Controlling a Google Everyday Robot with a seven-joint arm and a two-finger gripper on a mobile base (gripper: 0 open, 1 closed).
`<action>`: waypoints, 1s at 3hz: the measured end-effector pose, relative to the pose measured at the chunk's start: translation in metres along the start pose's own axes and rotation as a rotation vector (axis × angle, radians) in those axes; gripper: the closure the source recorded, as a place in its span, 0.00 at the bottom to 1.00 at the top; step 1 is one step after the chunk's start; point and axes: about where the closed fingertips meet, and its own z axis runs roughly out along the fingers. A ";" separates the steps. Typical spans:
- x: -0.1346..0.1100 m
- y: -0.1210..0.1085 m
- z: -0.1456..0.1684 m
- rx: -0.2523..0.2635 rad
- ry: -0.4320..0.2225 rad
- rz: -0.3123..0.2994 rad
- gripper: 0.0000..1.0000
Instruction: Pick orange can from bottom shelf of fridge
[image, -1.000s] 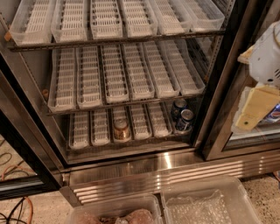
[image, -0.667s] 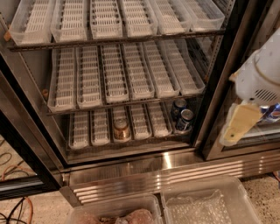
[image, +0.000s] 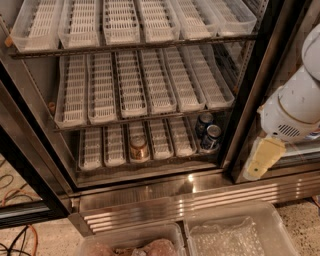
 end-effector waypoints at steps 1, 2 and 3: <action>-0.001 0.006 0.018 -0.024 -0.006 -0.015 0.00; -0.006 0.031 0.075 -0.141 -0.070 0.036 0.00; -0.022 0.070 0.139 -0.280 -0.170 0.134 0.00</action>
Offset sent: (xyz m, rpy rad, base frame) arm -0.0130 0.0629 -0.1561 0.3280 0.2472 -0.0125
